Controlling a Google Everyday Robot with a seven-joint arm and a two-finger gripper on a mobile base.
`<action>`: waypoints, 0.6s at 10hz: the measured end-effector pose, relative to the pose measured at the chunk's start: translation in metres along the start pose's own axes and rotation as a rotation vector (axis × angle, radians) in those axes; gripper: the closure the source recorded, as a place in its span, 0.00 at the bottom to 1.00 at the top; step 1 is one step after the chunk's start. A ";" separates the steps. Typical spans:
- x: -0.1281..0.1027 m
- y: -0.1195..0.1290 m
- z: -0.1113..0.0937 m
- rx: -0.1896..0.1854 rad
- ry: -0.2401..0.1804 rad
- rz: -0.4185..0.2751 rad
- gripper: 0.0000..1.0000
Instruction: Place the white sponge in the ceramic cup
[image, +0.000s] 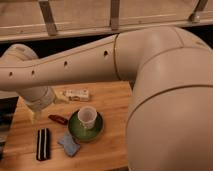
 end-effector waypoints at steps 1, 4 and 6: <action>0.001 -0.001 0.000 -0.022 -0.028 0.008 0.20; 0.020 0.038 0.013 -0.172 -0.110 -0.001 0.20; 0.041 0.077 0.032 -0.279 -0.147 0.014 0.20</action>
